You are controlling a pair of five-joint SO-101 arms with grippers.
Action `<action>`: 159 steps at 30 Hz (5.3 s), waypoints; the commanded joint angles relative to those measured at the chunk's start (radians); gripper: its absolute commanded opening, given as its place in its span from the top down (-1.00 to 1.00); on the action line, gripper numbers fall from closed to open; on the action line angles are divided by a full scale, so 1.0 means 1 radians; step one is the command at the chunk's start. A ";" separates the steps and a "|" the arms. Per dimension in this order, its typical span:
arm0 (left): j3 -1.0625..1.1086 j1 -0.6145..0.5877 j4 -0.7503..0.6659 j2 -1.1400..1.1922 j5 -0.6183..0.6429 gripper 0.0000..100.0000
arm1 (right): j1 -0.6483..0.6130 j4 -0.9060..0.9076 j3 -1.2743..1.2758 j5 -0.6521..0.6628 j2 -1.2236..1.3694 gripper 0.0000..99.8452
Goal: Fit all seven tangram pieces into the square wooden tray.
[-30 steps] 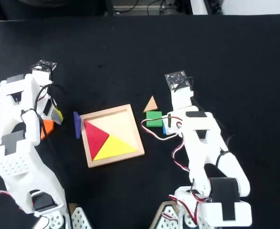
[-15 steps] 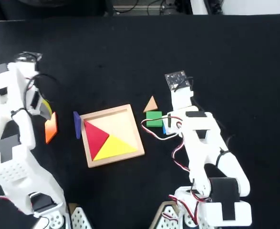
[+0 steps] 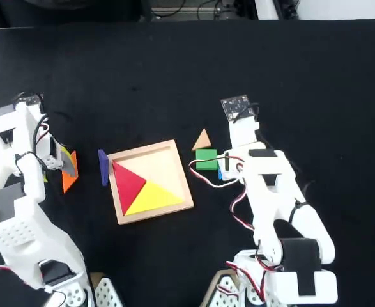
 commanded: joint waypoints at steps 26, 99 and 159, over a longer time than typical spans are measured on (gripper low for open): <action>0.031 0.107 -0.092 -0.072 0.129 0.52 | -0.020 0.008 -0.035 0.008 0.007 0.98; 0.159 0.004 -0.218 -0.193 0.163 0.52 | -0.020 0.011 -0.035 0.008 0.007 0.98; 0.044 0.028 -0.195 0.002 0.157 0.55 | -0.020 0.012 -0.035 0.008 0.007 0.98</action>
